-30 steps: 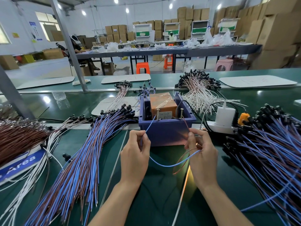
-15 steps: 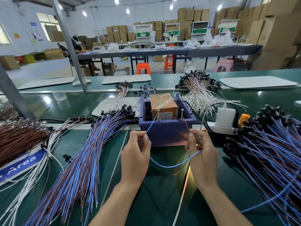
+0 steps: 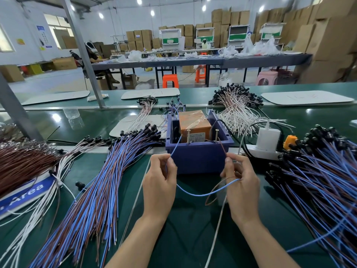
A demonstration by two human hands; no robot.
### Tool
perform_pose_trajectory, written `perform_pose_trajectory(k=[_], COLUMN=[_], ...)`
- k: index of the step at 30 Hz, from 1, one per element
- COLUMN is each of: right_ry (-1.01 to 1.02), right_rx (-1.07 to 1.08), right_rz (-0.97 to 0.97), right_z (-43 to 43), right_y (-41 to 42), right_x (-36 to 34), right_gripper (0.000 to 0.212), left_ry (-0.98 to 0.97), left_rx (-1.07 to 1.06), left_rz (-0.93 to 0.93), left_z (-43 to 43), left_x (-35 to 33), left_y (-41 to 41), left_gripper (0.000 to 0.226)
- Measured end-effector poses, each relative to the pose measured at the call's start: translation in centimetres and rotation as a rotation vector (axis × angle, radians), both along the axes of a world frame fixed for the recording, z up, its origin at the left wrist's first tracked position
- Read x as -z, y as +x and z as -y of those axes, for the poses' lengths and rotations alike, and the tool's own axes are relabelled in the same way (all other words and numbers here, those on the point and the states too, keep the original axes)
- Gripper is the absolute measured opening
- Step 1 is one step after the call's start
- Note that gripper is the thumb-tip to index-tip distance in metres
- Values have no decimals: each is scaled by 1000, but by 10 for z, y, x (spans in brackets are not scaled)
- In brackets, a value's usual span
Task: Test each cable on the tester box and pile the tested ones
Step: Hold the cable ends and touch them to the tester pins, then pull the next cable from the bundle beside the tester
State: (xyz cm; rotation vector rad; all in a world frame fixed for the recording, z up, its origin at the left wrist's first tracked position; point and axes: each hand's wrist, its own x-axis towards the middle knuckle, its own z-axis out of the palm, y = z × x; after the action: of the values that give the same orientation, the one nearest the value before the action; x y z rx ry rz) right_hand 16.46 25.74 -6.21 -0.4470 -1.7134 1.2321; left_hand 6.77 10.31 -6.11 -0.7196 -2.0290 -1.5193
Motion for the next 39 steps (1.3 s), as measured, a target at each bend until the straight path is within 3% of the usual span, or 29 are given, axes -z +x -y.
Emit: perform_pose_trajectory(k=[7, 12, 18, 22, 29, 32, 36, 37, 39], right_ry=[-22, 35, 184, 340, 932, 1117, 1292, 1226, 828], right_rx=[23, 92, 167, 185, 325, 272, 406, 425, 401], right_rz=[13, 50, 83, 143, 148, 183, 75, 60, -14], right_z=[3, 7, 13, 17, 16, 10, -3, -7, -14], right_y=[3, 13, 24, 36, 52, 60, 87, 94, 110], right_x=[-2, -9, -9, -15, -80, -116, -169, -179, -193], right_gripper=[15, 15, 15, 27, 8, 33, 44, 56, 83], left_ry=[170, 161, 104, -1, -408, -444, -472, -479, -422], left_rx=[-39, -35, -135, -145, 263, 274, 238, 254, 333], left_rz=[92, 155, 204, 78, -318, -379, -486, -515, -444], left_z=[0, 3, 15, 28, 20, 12, -5, -9, -19], left_x=[-4, -4, -3, -15, -86, -116, -157, -167, -186], left_y=[-3, 1, 11, 36, 99, 107, 118, 122, 128], left_gripper=[3, 15, 8, 26, 30, 19, 15, 14, 10])
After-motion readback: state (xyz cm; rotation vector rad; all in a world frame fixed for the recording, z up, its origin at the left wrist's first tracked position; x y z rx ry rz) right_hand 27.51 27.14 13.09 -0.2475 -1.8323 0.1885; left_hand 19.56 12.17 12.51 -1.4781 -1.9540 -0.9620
